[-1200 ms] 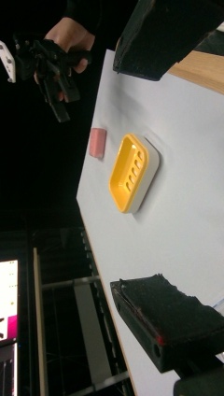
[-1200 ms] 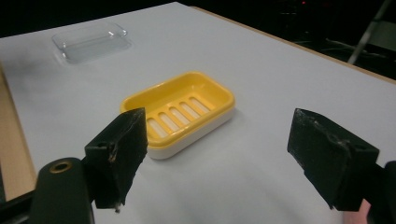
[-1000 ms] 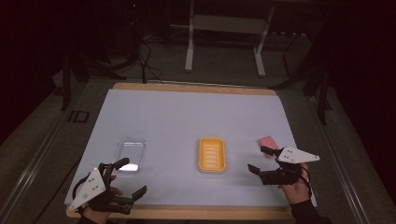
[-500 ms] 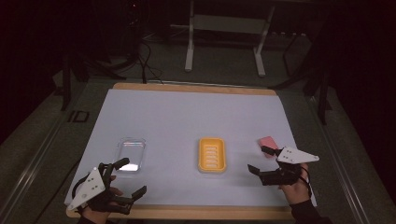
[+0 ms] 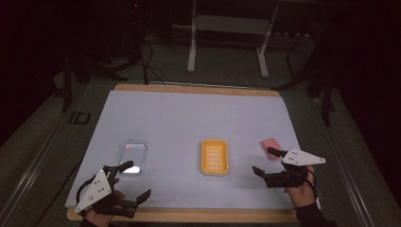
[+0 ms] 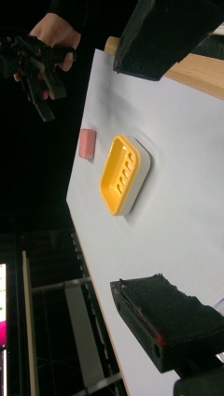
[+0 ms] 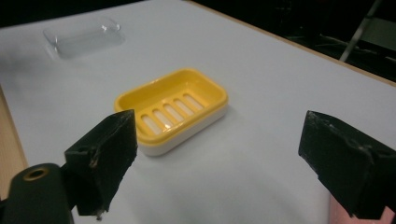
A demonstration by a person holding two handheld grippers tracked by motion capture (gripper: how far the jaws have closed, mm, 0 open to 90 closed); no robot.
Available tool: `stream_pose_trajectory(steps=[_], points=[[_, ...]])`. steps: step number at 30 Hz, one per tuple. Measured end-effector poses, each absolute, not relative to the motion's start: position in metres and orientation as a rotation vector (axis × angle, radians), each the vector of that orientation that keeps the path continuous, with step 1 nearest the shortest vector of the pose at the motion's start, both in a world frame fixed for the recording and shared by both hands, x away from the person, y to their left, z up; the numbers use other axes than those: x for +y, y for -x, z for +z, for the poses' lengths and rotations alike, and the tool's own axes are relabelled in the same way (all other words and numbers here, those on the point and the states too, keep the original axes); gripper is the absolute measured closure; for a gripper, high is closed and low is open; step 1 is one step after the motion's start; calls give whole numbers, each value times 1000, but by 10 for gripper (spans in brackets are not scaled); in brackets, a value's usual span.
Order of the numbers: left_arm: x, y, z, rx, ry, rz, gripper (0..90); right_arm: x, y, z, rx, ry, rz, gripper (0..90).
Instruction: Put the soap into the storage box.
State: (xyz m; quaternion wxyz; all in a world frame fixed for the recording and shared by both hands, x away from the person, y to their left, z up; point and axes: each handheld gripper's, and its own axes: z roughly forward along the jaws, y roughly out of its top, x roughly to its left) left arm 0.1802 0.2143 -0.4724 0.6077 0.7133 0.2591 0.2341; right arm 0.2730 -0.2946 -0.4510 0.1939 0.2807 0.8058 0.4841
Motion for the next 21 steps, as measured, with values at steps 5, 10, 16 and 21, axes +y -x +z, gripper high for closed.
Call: stream_pose_trajectory(steps=[5,10,16,21], points=[[214,-180,-472,595,-1650,530,3,-289,-272,-453,2377,-726,1294,133],[213,-181,-473,594,-1662,525,3,-285,-274,-454,2468,-696,1248,139],[212,-182,-474,589,-1673,521,3,-283,-281,-459,2625,-718,1072,159],[211,-182,-474,587,-1679,520,3,-285,-287,-463,2720,-778,950,167]])
